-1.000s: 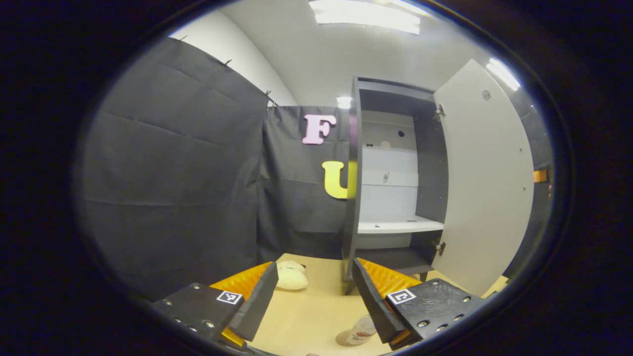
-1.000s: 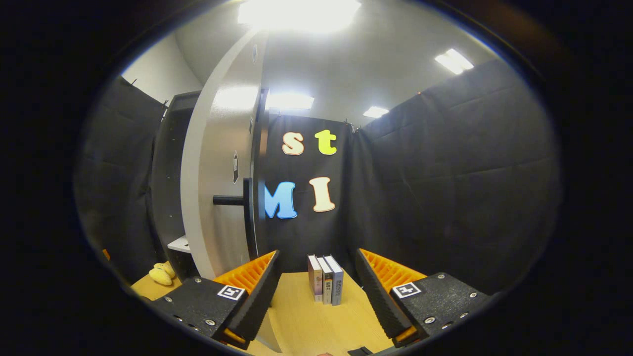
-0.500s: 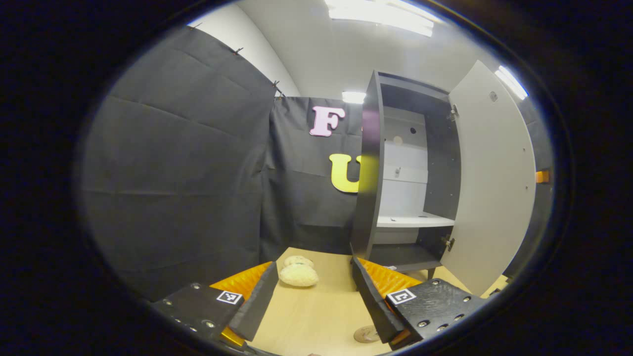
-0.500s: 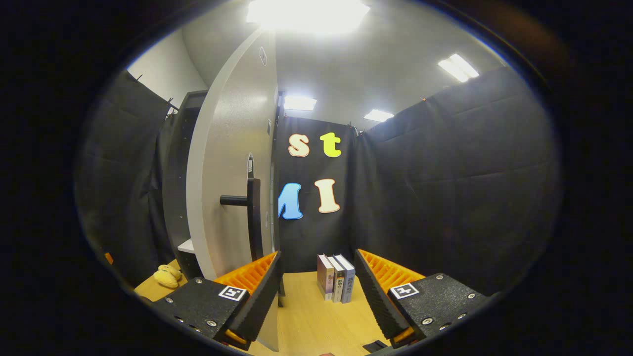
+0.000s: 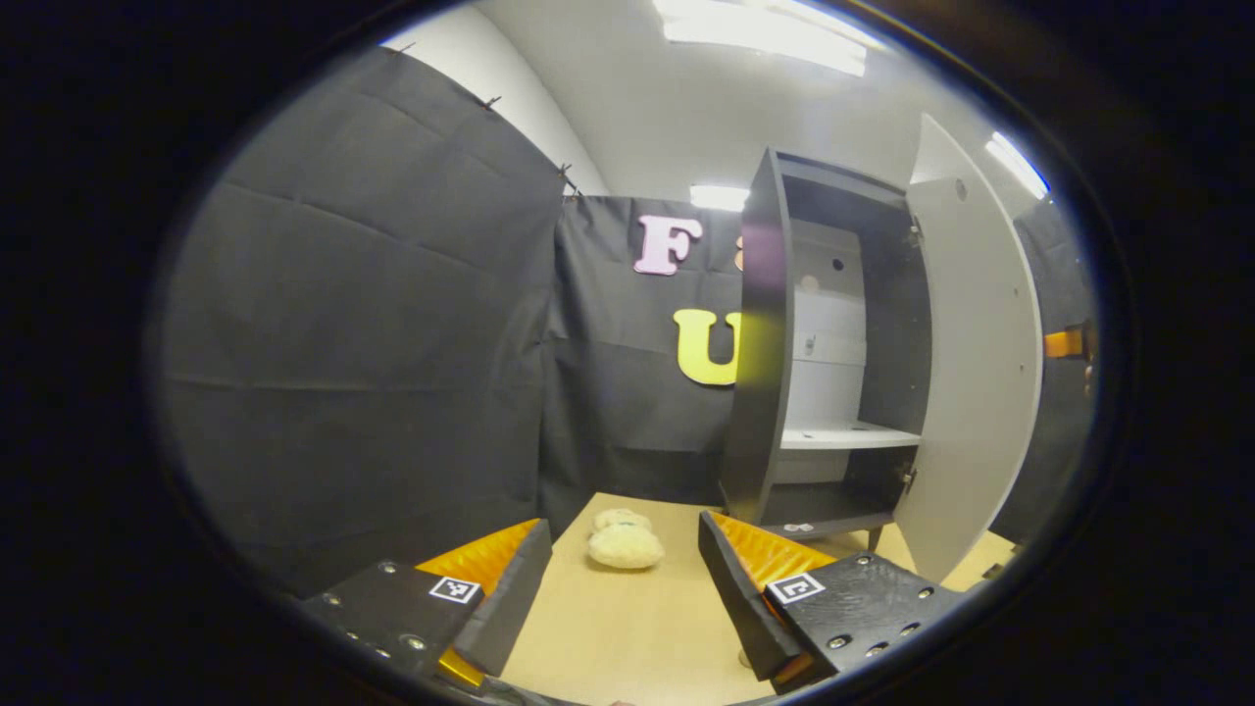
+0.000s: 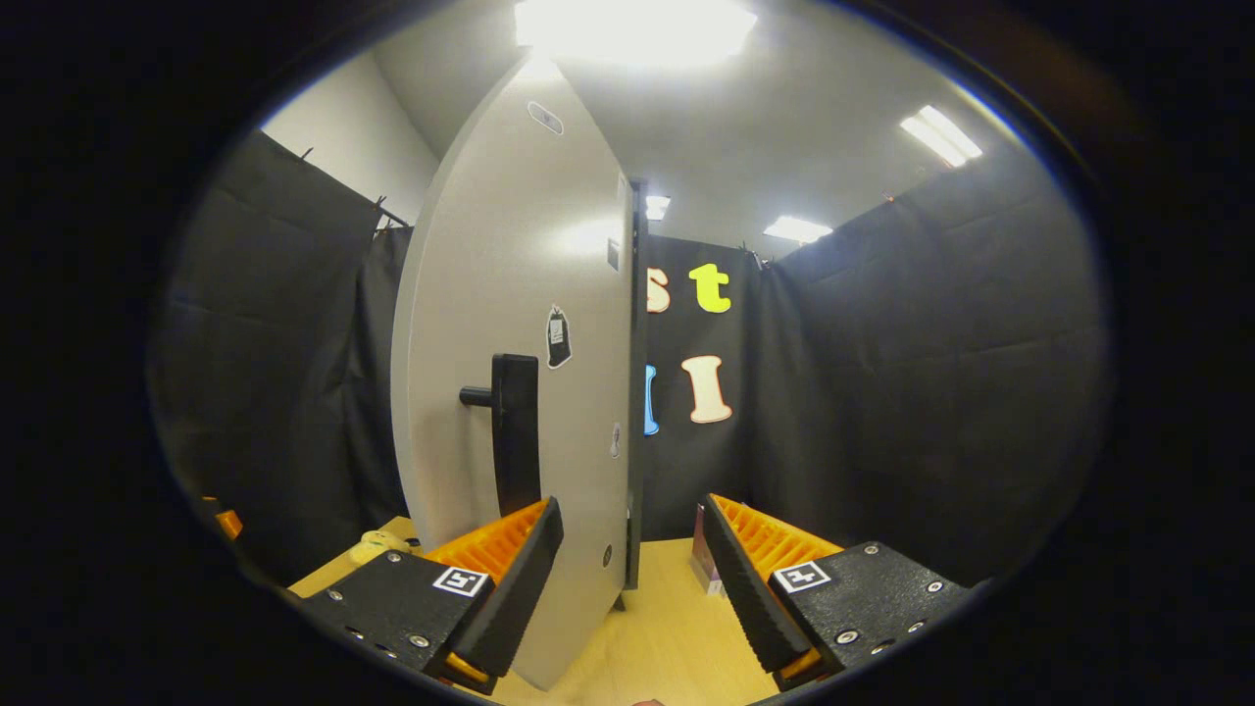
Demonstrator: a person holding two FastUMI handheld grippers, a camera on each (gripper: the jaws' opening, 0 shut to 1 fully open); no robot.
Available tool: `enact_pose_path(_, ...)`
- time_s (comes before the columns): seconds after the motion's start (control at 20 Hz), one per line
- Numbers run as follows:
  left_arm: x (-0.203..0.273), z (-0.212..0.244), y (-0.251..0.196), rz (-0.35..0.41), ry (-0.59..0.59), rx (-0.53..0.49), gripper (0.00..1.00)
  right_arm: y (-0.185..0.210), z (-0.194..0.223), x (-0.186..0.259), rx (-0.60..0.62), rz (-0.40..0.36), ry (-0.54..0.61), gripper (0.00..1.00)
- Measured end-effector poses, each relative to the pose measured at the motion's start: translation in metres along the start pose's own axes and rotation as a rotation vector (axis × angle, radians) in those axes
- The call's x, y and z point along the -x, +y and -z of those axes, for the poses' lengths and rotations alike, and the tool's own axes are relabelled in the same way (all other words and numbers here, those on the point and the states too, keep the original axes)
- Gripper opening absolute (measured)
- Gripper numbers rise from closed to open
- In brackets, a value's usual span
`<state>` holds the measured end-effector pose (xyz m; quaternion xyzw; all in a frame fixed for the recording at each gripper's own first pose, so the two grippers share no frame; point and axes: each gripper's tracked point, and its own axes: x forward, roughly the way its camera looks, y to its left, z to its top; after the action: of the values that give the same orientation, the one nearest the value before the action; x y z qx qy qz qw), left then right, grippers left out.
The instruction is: Open the cabinet door with the right hand, grasp the bottle in the cabinet with the left hand and place it on the coaster, then close the cabinet door with the right hand.
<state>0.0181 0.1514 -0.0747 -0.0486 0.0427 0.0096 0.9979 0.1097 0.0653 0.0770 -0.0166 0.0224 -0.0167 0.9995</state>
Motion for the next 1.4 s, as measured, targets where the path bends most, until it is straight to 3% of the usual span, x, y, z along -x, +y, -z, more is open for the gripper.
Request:
enact_pose_path(0.85,0.05,-0.001,0.076,-0.128,0.004,-0.055,0.87,0.104,-0.003,-0.057,-0.085,-0.178,-0.055,0.92)
enact_pose_path(1.1,0.055,-0.008,0.078,-0.131,-0.011,-0.064,0.88,0.129,-0.003,-0.075,-0.087,-0.201,-0.047,0.92)
enact_pose_path(1.4,0.044,-0.005,0.06,-0.074,-0.007,-0.066,0.88,0.117,0.003,-0.063,-0.048,-0.185,-0.031,0.93)
